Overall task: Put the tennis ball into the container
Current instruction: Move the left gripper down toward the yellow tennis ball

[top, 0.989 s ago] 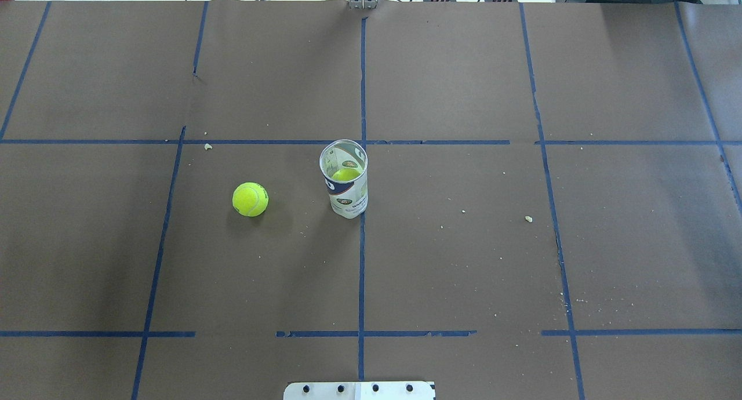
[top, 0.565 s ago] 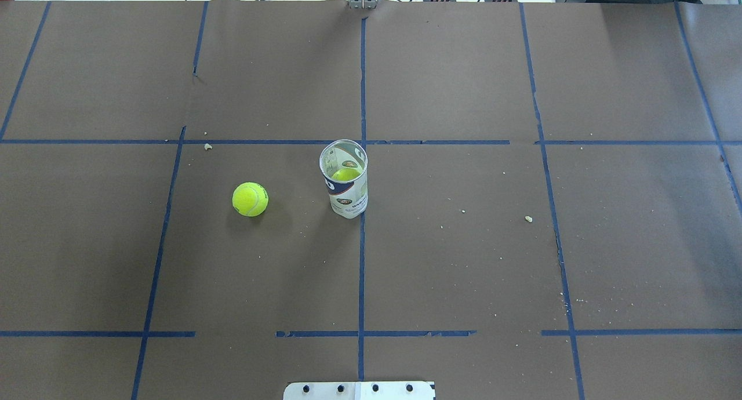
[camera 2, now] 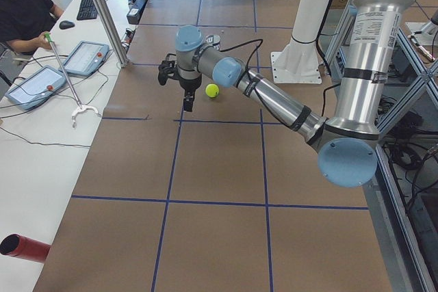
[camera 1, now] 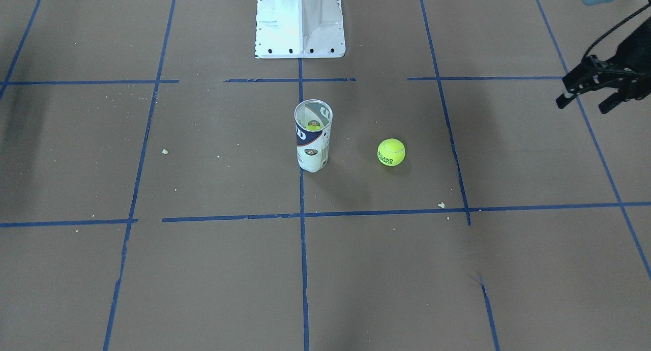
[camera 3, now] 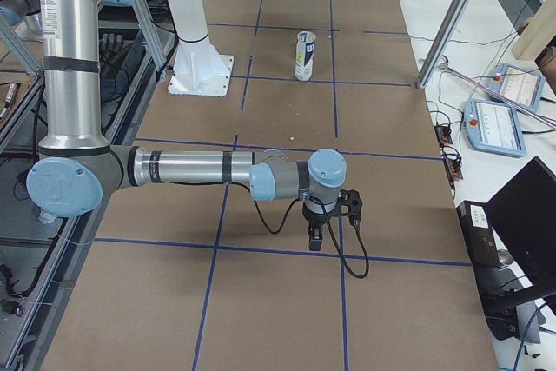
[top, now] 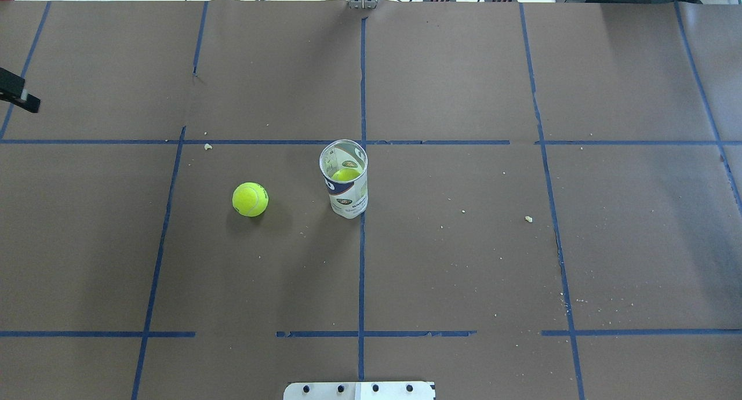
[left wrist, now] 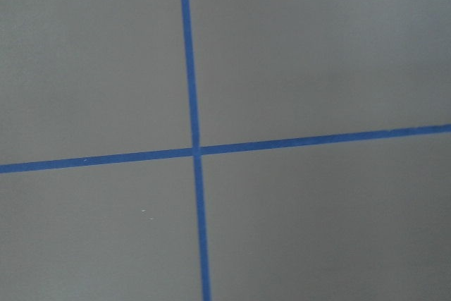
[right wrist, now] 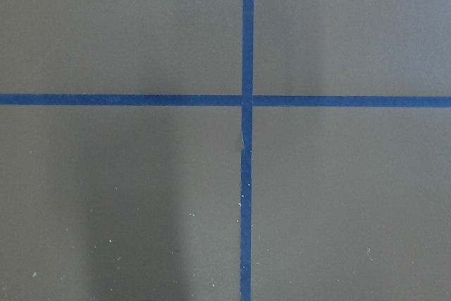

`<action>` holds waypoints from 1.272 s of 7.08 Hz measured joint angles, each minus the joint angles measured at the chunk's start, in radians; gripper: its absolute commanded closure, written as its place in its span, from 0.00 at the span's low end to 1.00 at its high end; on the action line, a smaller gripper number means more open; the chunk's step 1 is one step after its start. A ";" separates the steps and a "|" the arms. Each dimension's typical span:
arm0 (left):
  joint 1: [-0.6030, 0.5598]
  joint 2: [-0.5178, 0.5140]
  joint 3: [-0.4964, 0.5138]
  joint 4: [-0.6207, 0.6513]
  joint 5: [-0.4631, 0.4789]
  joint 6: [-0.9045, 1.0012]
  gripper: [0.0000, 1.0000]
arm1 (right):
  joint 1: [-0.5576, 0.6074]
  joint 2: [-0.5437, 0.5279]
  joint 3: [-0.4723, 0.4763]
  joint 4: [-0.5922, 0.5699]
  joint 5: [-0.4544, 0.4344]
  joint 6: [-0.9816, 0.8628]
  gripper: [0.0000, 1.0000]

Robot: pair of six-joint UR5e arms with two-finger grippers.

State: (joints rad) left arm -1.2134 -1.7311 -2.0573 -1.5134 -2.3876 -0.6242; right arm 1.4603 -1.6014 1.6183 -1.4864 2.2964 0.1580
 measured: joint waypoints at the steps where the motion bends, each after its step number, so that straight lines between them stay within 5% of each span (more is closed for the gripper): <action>1: 0.069 -0.046 -0.023 0.000 0.016 -0.120 0.00 | 0.000 0.000 0.000 0.000 0.000 0.000 0.00; 5: 0.344 -0.237 0.063 -0.014 0.243 -0.330 0.00 | 0.000 0.000 0.000 0.000 0.000 0.000 0.00; 9: 0.510 -0.273 0.201 -0.144 0.393 -0.435 0.00 | 0.000 0.000 0.000 0.000 0.000 0.000 0.00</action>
State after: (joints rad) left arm -0.7037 -2.0037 -1.8562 -1.6570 -1.9943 -1.0594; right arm 1.4603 -1.6015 1.6183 -1.4864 2.2964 0.1580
